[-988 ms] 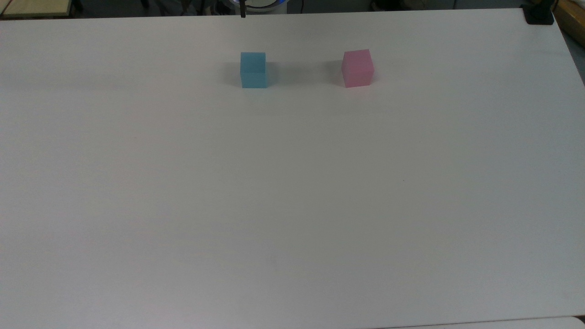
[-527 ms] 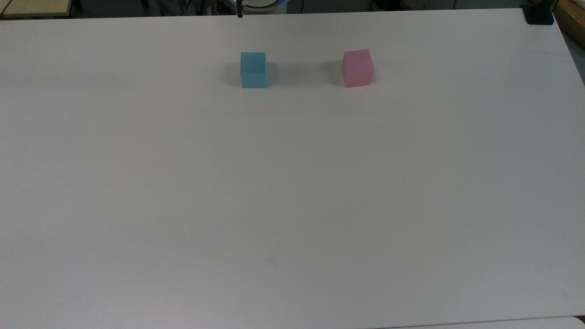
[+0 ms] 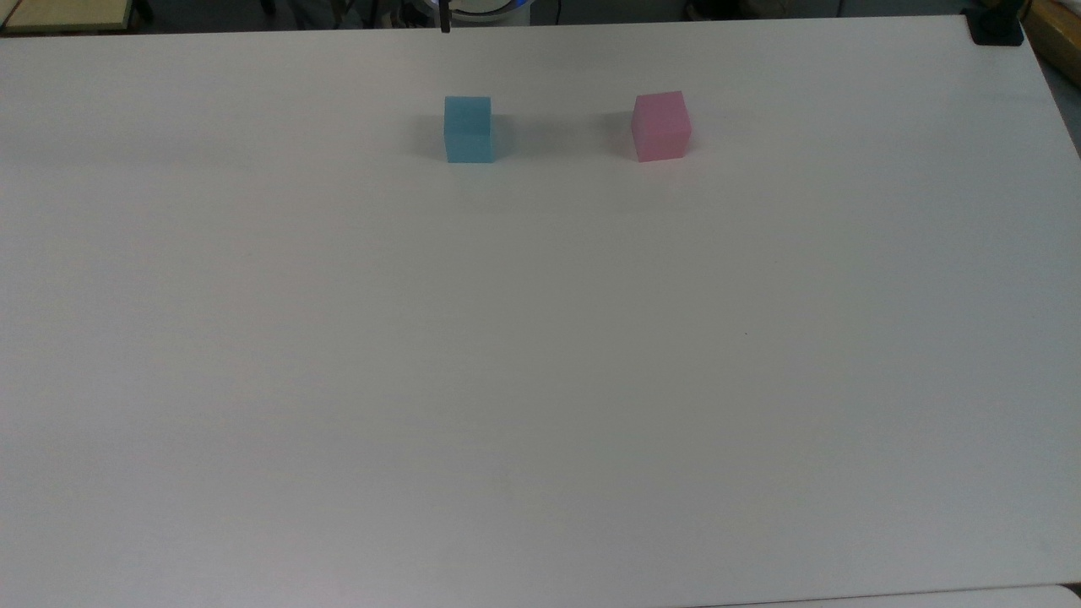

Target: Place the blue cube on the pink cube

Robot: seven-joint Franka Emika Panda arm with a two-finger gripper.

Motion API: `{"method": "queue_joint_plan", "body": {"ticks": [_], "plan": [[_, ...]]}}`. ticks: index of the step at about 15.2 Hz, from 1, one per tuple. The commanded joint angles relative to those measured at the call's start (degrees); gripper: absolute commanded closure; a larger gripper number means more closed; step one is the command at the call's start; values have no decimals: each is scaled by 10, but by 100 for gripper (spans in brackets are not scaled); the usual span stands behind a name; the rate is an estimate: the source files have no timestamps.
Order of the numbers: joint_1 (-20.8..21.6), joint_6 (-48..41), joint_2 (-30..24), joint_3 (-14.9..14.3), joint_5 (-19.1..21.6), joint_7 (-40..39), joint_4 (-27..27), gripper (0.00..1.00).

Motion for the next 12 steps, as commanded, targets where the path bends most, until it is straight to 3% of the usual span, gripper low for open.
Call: {"method": "queue_joint_plan", "body": {"ticks": [1,7,12], "plan": [[6,-8,4,-3,11,-3,7,0],[9,-9,-8,-3,10,-3,-15,0],[22,49,-128,-2,10,-4,-167,0]]}}
